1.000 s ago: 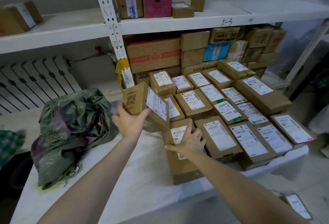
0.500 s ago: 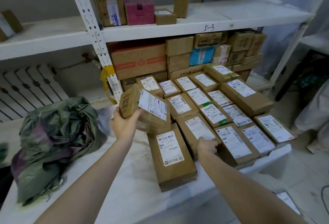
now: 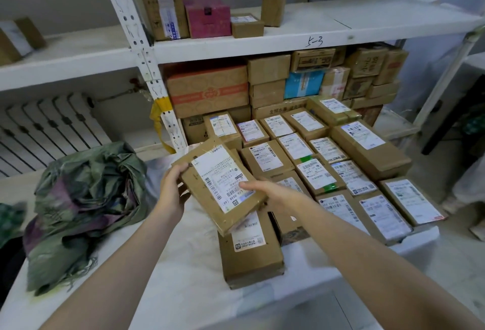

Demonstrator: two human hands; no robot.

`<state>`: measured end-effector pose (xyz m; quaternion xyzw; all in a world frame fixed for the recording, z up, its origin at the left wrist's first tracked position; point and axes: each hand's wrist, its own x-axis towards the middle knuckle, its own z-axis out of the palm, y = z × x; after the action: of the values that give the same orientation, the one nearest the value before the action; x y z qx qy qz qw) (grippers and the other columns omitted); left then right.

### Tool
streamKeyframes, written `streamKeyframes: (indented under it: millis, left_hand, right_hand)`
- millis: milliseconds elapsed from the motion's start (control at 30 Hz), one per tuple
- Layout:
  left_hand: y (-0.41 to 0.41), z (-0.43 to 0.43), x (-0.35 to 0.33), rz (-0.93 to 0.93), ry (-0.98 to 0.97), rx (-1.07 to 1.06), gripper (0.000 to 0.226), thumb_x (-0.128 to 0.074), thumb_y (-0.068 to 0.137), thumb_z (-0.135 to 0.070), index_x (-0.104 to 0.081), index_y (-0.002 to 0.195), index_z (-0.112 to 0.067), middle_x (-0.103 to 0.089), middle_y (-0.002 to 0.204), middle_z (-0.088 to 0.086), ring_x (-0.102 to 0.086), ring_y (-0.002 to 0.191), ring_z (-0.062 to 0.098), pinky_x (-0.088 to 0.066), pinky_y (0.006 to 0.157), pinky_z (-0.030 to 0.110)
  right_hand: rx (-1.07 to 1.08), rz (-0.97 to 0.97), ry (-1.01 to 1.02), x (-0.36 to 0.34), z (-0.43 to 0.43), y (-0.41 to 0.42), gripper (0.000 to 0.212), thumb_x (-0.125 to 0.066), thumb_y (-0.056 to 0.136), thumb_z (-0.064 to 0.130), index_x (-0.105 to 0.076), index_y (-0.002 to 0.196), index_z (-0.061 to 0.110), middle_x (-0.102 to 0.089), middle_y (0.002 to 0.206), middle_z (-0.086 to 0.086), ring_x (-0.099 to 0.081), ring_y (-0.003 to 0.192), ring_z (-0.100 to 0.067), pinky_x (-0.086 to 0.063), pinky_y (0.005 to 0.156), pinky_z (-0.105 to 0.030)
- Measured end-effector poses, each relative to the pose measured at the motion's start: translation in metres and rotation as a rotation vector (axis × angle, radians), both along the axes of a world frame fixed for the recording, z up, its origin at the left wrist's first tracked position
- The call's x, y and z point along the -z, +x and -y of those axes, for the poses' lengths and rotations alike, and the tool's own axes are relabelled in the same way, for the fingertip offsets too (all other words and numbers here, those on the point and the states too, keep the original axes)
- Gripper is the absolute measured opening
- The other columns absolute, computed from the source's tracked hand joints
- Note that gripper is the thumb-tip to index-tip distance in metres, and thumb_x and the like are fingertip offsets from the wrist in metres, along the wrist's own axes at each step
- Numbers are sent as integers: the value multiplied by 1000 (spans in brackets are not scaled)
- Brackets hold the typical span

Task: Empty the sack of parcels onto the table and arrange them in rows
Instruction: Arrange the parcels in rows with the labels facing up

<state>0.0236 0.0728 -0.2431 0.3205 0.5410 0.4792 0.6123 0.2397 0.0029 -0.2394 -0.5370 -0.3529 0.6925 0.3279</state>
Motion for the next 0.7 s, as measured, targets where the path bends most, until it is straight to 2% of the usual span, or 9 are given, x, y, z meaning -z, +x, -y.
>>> streamKeyframes:
  millis: [67, 133, 267, 333, 433, 533, 567, 600, 700]
  left_hand:
    - [-1, 1, -1, 30, -19, -26, 27, -58, 88, -33, -58, 107, -15, -60, 85, 1, -58, 76, 17, -47, 71, 31]
    - [-4, 2, 1, 70, -45, -83, 26, -59, 87, -35, -60, 107, -17, -61, 89, 1, -58, 82, 18, -48, 75, 32]
    - [-3, 2, 6, 203, -64, -116, 18, -57, 91, -20, -56, 109, -16, -64, 85, 1, -57, 86, 20, -47, 94, 41]
    - [0, 2, 7, 233, -67, -100, 20, -54, 92, -12, -52, 112, -13, -61, 92, 2, -59, 89, 23, -48, 93, 42]
    - [0, 3, 3, 248, -64, -29, 18, -58, 90, -13, -54, 108, -14, -59, 99, 4, -60, 98, 28, -48, 88, 40]
    - [-12, -3, -9, 106, -79, 158, 46, -72, 68, -23, -55, 111, -20, -61, 107, 0, -57, 112, 25, -38, 101, 48]
    - [-18, -10, -13, 76, -70, 196, 56, -76, 60, -27, -54, 112, -22, -60, 107, -2, -54, 114, 22, -34, 101, 48]
    - [-24, -18, -18, 62, -63, 198, 64, -79, 53, -30, -52, 110, -23, -58, 104, -3, -51, 114, 20, -32, 103, 48]
    - [-39, -45, -24, -21, -108, 224, 70, -78, 45, -35, -53, 108, -17, -57, 102, 4, -48, 124, 26, -15, 115, 52]
  right_hand:
    - [-63, -138, -41, 10, -6, 8, 54, -73, 78, 33, -54, 126, 17, -65, 120, -5, -60, 109, -19, -46, 96, -41]
    - [-5, -222, -24, 21, -15, 16, 71, -78, 68, 36, -51, 131, 18, -59, 129, -10, -57, 117, -24, -41, 102, -51]
    - [78, -364, -82, 27, -39, 21, 114, -89, 49, 53, -32, 145, 32, -35, 149, -23, -43, 133, -32, -35, 103, -58]
    - [37, -363, -99, 19, -54, 14, 124, -88, 43, 60, -23, 148, 40, -28, 151, -26, -34, 138, -37, -29, 107, -59]
    - [35, -248, -69, 2, -71, -4, 102, -81, 58, 55, -32, 144, 31, -35, 147, -19, -36, 137, -36, -26, 111, -56]
    - [320, -455, -5, -13, -98, -14, 38, -69, 85, 30, -54, 117, 17, -59, 119, -11, -53, 123, -30, -40, 104, -48]
    - [369, -502, 12, -20, -108, -16, 28, -64, 88, 26, -57, 113, 14, -62, 109, -9, -57, 117, -28, -45, 98, -46]
    - [350, -467, 43, -27, -118, -17, 26, -63, 88, 25, -58, 112, 14, -62, 104, -7, -59, 111, -26, -48, 94, -46]
    - [183, -84, 84, -37, -144, -38, 30, -69, 84, 32, -55, 108, 23, -55, 111, -3, -54, 109, -24, -47, 97, -50]
